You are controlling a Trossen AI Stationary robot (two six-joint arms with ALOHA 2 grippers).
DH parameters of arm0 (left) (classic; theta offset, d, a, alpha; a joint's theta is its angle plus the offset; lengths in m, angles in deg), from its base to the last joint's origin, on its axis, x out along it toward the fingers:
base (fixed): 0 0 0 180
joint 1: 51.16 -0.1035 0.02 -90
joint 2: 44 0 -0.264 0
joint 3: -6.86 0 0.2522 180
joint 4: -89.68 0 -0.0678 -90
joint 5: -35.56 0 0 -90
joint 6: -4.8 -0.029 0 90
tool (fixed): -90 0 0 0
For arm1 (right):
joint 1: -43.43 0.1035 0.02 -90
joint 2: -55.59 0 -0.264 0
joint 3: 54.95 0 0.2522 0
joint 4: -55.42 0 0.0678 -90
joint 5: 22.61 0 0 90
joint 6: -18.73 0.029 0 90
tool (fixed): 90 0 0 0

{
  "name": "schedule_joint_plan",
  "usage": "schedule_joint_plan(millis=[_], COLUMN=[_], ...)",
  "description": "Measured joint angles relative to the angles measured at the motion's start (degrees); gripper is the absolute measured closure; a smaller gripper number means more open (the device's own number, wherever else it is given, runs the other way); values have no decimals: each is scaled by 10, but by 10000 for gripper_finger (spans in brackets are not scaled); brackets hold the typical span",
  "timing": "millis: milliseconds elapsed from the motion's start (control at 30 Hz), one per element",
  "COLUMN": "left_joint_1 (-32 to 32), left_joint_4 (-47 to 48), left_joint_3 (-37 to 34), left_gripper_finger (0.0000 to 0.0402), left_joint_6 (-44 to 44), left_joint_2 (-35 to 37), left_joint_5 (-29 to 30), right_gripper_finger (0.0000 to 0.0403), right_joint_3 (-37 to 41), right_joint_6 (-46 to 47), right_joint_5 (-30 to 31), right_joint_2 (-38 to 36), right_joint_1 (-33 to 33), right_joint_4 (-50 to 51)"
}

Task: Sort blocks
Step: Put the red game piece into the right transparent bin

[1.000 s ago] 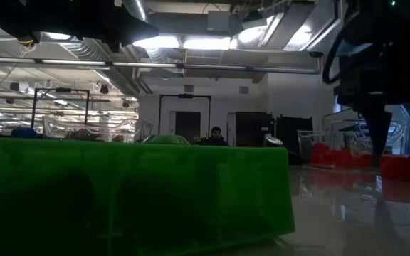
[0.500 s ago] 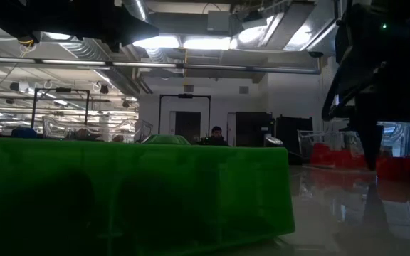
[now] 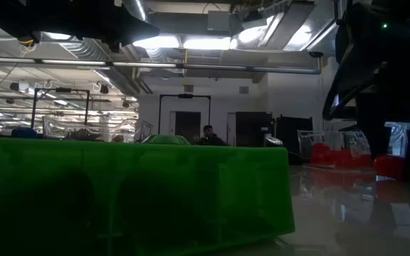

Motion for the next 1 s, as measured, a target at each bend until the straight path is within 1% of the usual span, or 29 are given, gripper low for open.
schedule_joint_plan(millis=[67, 200, 367, 533, 600, 700, 800, 933, 1000], left_joint_1=[0, 0, 0, 0, 0, 0, 0, 0, 0], left_joint_4=[0, 0, 0, 0, 0, 0, 0, 0, 0], left_joint_3=[0, 0, 0, 0, 0, 0, 0, 0, 0], left_gripper_finger=[398, 398, 398, 398, 398, 398, 398, 398, 398], left_joint_6=[0, 0, 0, 0, 0, 0, 0, -3, -3], left_joint_2=[0, 0, 0, 0, 0, 0, 0, 0, 0], left_joint_5=[0, 0, 0, 0, 0, 0, 0, 0, 0], right_gripper_finger=[267, 250, 267, 267, 260, 255, 264, 266, 261], right_joint_3=[-2, -22, -67, -113, -125, -133, -133, -133, -133], right_joint_6=[0, 6, 2, -1, -1, -1, -16, -47, -62], right_joint_5=[1, 19, 46, 80, 86, 84, 82, 89, 92], right_joint_2=[0, 1, 1, 1, -3, -17, -38, -68, -82], right_joint_1=[0, 0, 0, 0, -8, -33, -67, -123, -154], right_joint_4=[1, 18, 68, 133, 151, 155, 160, 161, 160])
